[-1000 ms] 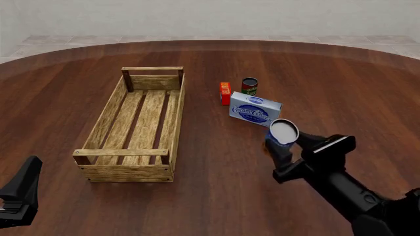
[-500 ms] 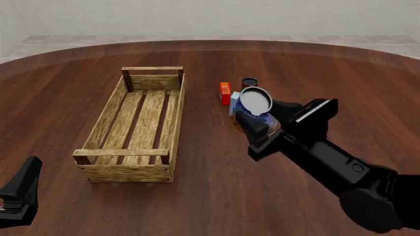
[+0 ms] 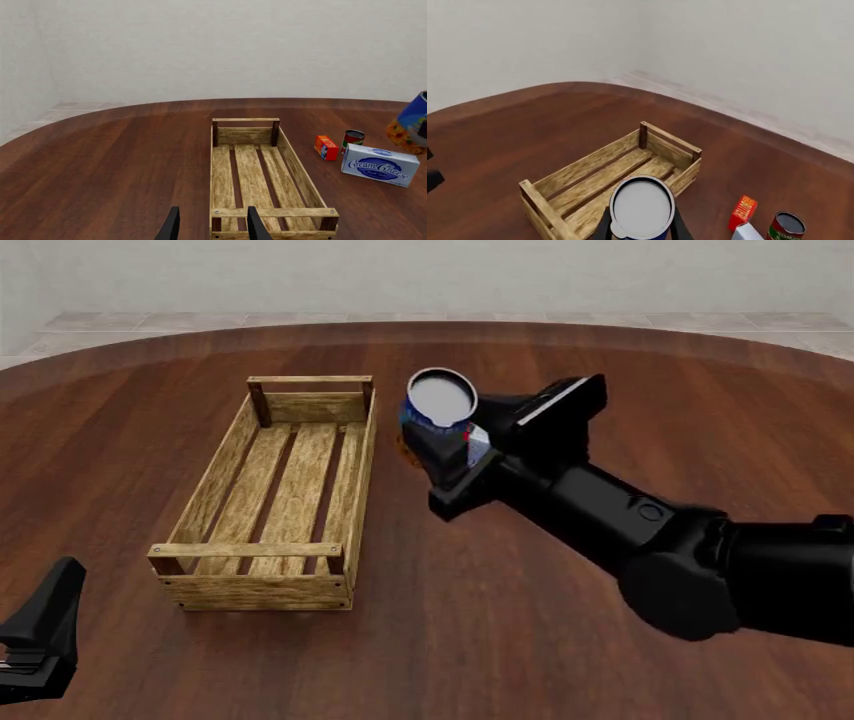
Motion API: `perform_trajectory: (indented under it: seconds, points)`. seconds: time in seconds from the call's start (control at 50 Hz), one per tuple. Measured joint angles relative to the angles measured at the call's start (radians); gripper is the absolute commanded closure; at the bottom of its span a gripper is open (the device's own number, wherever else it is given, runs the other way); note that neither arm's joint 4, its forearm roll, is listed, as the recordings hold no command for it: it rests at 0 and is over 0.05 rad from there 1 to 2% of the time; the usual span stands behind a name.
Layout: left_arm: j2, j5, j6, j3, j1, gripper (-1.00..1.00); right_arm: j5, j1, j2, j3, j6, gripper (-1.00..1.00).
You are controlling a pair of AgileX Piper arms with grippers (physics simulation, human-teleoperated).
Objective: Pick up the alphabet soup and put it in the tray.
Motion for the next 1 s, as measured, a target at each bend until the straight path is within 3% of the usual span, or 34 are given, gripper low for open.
perform_trajectory:
  seconds: [0.56,1.0]
  points:
    - [0.0,0.0,0.0,0.0,0.0,-1.0,0.102,0.088,0.132,-0.243,-0.048,1.0]
    - [0.0,0.0,0.0,0.0,0.0,-1.0,0.126,0.113,0.261,-0.376,-0.064,1.0]
